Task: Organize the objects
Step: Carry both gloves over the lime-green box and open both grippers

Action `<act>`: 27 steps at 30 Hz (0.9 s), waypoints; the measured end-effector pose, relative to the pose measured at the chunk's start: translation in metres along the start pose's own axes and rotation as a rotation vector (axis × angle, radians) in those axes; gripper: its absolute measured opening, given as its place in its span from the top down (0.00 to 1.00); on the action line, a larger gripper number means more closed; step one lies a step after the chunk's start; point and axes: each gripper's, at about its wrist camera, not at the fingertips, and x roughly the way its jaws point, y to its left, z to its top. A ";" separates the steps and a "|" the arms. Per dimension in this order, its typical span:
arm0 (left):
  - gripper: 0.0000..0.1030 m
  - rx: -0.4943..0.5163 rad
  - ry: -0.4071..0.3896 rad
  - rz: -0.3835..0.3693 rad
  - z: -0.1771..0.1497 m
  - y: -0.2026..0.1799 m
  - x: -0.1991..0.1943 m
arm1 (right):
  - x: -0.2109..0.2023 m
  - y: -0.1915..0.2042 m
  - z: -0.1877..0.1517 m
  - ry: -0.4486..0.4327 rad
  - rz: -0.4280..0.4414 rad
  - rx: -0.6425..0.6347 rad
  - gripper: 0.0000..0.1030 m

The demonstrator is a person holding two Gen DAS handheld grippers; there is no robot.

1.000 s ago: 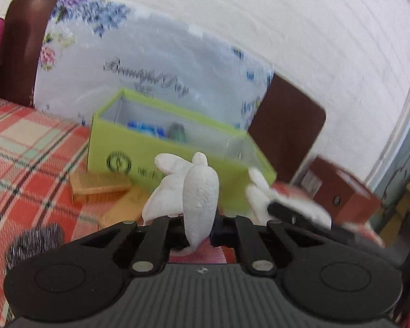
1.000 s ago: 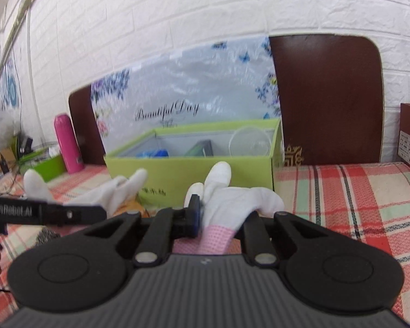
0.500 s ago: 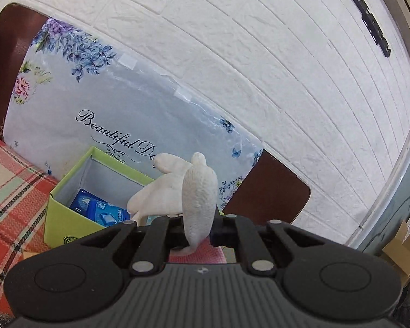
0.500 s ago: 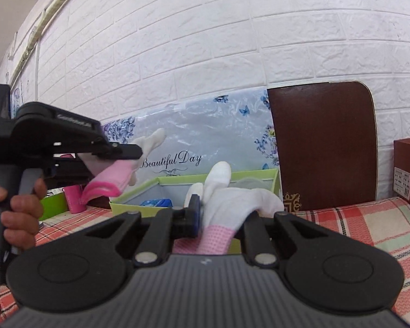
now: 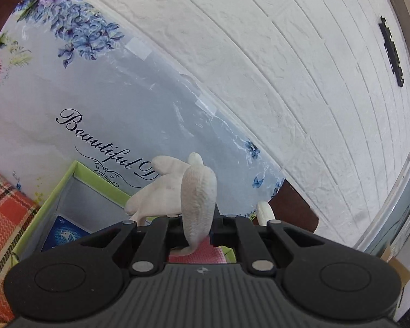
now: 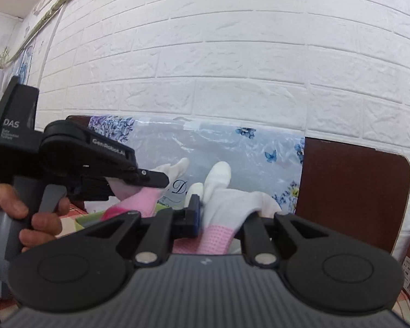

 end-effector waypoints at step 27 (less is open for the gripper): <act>0.12 -0.037 0.040 0.144 -0.003 -0.047 -0.034 | -0.075 -0.007 -0.024 0.171 -0.143 0.046 0.00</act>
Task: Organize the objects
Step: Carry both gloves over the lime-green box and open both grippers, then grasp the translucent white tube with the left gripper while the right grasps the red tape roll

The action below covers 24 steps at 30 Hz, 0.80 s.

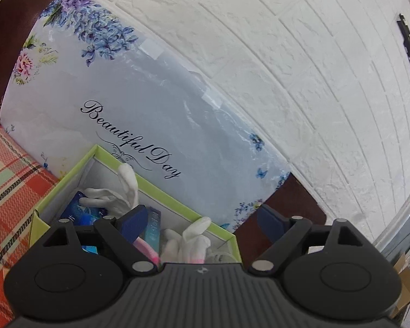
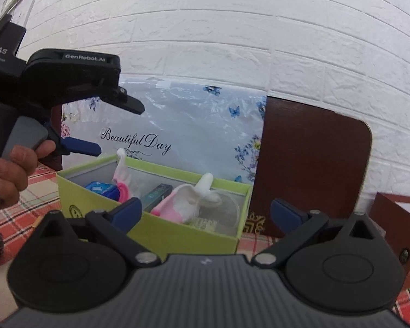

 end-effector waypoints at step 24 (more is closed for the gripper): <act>0.12 0.224 0.289 0.158 -0.142 -0.014 -0.128 | -0.155 -0.007 -0.084 0.154 0.052 0.252 0.00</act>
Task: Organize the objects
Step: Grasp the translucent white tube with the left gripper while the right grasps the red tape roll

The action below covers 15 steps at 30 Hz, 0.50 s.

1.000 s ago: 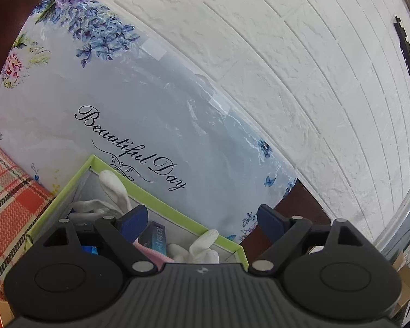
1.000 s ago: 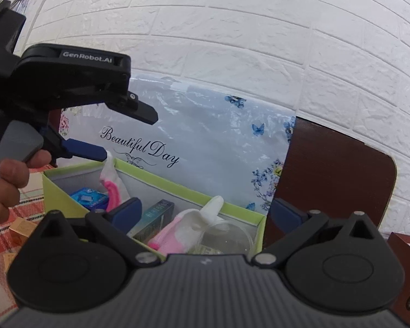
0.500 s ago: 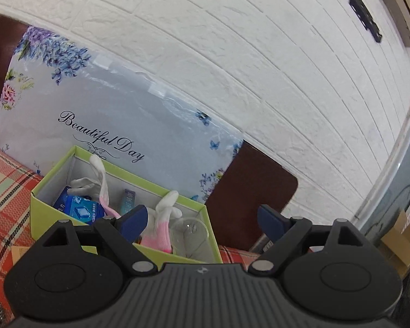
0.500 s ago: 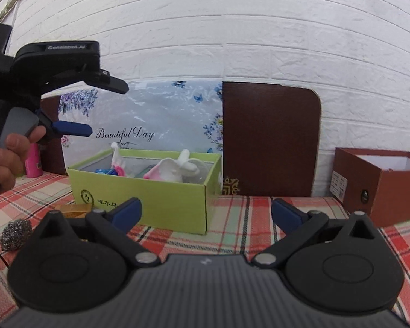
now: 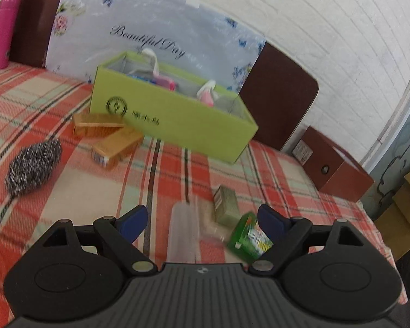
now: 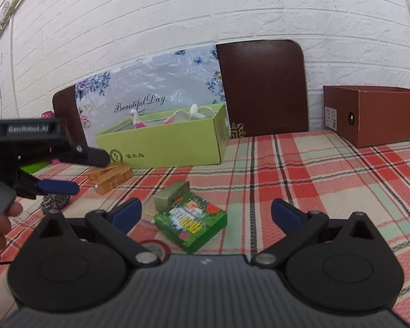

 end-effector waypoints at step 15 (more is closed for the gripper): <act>0.34 0.190 0.070 0.069 -0.033 -0.008 0.020 | 0.025 0.047 -0.022 0.199 0.042 -0.140 0.27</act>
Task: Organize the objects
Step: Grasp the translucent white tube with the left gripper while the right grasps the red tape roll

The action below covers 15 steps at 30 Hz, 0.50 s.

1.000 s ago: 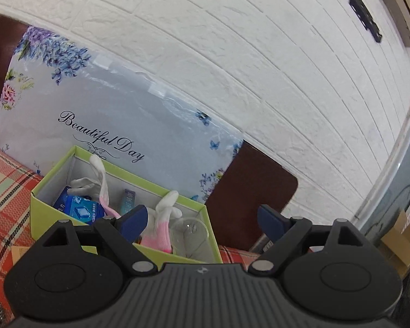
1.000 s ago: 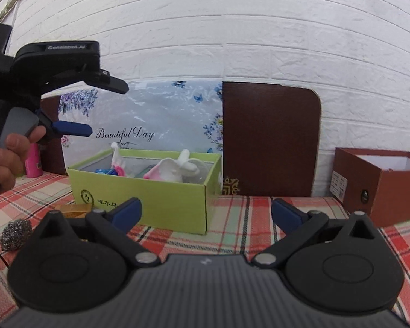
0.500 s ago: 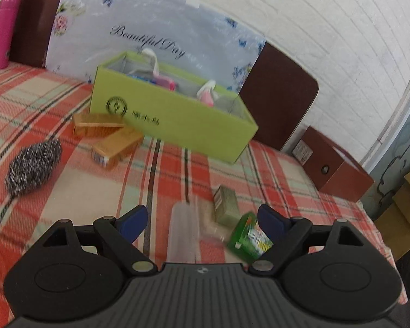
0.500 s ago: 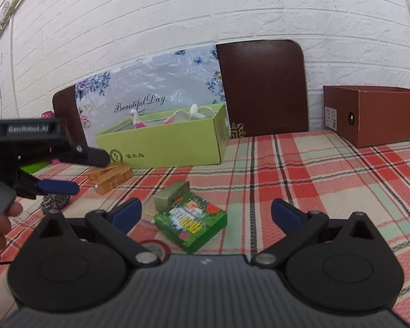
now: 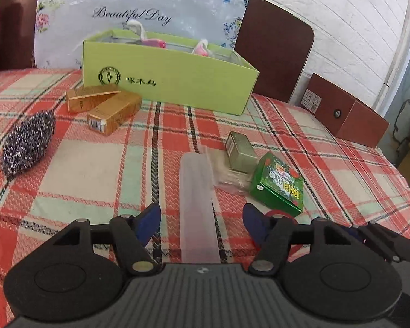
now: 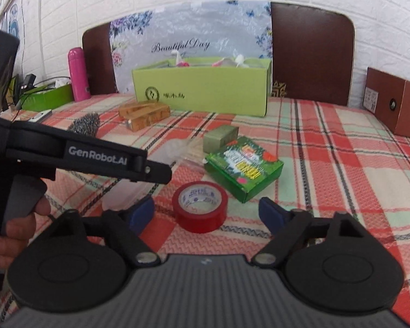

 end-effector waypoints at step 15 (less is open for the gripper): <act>0.72 0.065 -0.004 0.094 0.001 -0.009 0.008 | 0.009 0.009 -0.001 0.022 -0.011 -0.036 0.55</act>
